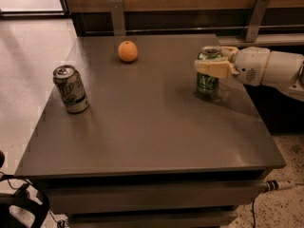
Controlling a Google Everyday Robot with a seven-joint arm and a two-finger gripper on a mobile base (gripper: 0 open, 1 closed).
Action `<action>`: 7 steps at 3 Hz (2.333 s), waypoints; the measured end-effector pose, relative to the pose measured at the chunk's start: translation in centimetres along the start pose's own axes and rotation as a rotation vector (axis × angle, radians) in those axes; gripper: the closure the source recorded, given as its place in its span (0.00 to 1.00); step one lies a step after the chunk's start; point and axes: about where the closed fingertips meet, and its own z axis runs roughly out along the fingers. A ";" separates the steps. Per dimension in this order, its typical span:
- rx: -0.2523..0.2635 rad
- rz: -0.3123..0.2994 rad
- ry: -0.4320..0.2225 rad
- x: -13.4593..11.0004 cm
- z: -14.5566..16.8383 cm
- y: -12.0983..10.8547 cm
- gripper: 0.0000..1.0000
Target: Place green can upright
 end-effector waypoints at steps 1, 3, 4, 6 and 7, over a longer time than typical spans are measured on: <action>-0.007 0.000 -0.012 1.1 0.3 1.2 1.00; -0.007 -0.012 -0.046 2.1 0.5 2.1 0.84; -0.007 -0.012 -0.046 2.0 0.5 2.1 0.59; -0.007 -0.012 -0.046 2.0 0.5 2.1 0.12; -0.011 -0.013 -0.046 1.9 0.7 2.2 0.00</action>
Offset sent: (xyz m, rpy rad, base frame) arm -0.0239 0.0091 -0.0343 0.0606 -0.0659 -0.0070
